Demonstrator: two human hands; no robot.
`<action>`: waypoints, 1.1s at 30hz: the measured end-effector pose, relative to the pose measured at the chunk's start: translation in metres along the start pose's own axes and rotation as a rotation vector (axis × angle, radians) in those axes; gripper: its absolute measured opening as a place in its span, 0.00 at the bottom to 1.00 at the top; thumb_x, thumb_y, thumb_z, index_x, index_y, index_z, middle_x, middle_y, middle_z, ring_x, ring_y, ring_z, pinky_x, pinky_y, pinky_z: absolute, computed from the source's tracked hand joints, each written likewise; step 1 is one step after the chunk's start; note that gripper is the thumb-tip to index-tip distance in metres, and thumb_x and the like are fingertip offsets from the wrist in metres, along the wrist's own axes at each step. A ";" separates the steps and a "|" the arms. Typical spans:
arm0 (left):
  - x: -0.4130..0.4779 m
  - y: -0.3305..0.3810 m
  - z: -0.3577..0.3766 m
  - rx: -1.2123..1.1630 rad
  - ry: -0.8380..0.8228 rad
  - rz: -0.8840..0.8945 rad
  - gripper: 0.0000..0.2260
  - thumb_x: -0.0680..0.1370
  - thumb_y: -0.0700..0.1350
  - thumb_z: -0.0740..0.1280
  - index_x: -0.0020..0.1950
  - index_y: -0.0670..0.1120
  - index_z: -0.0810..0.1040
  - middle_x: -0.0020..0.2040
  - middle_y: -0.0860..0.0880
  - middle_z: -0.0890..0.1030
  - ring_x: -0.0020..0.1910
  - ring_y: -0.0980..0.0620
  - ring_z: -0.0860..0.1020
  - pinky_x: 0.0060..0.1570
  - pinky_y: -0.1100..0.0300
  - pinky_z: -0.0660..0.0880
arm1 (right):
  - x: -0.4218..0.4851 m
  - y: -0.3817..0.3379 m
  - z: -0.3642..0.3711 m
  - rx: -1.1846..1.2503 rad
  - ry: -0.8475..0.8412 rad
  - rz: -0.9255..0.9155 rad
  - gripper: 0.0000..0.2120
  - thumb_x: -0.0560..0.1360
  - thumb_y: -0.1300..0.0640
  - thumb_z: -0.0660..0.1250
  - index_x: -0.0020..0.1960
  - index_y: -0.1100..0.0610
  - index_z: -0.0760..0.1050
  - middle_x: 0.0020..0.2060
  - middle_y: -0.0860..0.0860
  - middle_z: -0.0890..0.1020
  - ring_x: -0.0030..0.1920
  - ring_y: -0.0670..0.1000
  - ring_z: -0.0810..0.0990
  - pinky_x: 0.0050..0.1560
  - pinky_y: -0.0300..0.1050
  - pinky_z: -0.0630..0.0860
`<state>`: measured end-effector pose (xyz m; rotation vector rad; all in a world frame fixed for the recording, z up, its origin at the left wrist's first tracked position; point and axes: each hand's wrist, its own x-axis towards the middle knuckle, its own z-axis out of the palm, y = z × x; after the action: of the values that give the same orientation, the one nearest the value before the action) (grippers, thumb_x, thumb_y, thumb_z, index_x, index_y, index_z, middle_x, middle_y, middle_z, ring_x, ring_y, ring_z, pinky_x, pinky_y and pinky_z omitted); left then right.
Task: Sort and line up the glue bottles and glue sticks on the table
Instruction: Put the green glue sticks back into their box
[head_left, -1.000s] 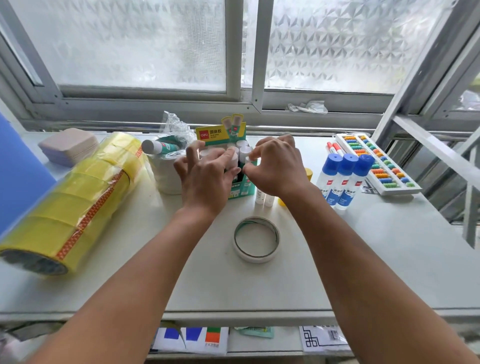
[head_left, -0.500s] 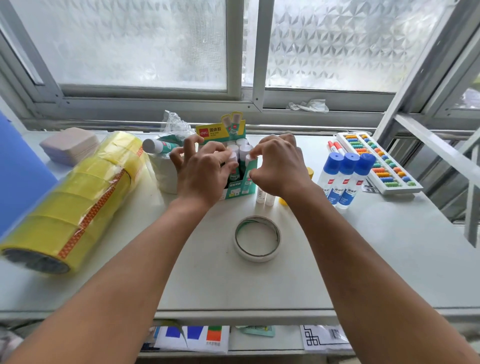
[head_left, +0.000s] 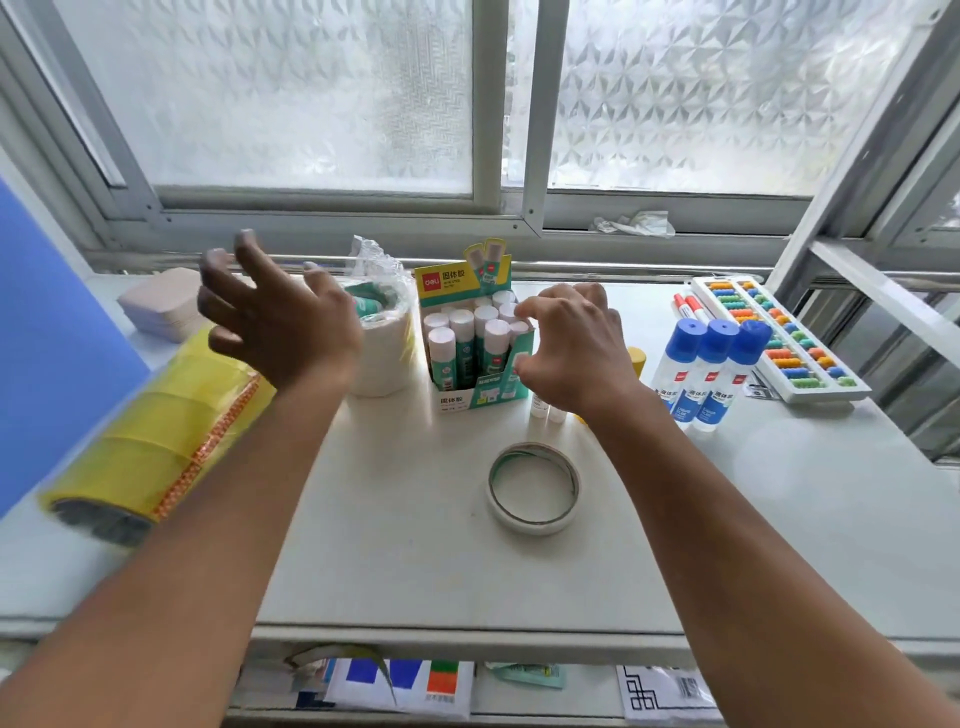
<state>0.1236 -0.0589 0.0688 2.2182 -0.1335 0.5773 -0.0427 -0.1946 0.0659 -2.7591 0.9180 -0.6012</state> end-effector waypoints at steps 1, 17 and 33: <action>0.013 -0.005 0.000 0.052 -0.084 -0.076 0.26 0.76 0.52 0.59 0.73 0.48 0.63 0.75 0.42 0.62 0.72 0.39 0.61 0.66 0.43 0.59 | 0.000 -0.001 0.000 0.010 0.001 0.003 0.26 0.66 0.60 0.67 0.64 0.53 0.75 0.59 0.53 0.77 0.62 0.58 0.66 0.53 0.50 0.65; 0.012 -0.007 -0.026 -0.282 0.009 0.452 0.14 0.75 0.51 0.68 0.51 0.42 0.82 0.43 0.44 0.84 0.43 0.45 0.81 0.46 0.56 0.74 | -0.004 -0.026 0.004 0.292 0.188 -0.033 0.20 0.71 0.57 0.68 0.63 0.55 0.76 0.59 0.52 0.80 0.63 0.55 0.70 0.63 0.49 0.70; -0.045 0.025 -0.020 -0.625 -0.378 0.562 0.08 0.71 0.47 0.76 0.47 0.47 0.83 0.38 0.58 0.82 0.34 0.62 0.80 0.37 0.68 0.77 | -0.007 -0.021 0.015 0.366 0.220 -0.069 0.15 0.73 0.52 0.70 0.60 0.51 0.79 0.51 0.48 0.85 0.55 0.54 0.79 0.54 0.51 0.76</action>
<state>0.0694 -0.0649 0.0776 1.6318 -1.0135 0.3292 -0.0301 -0.1726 0.0559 -2.4366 0.6724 -0.9909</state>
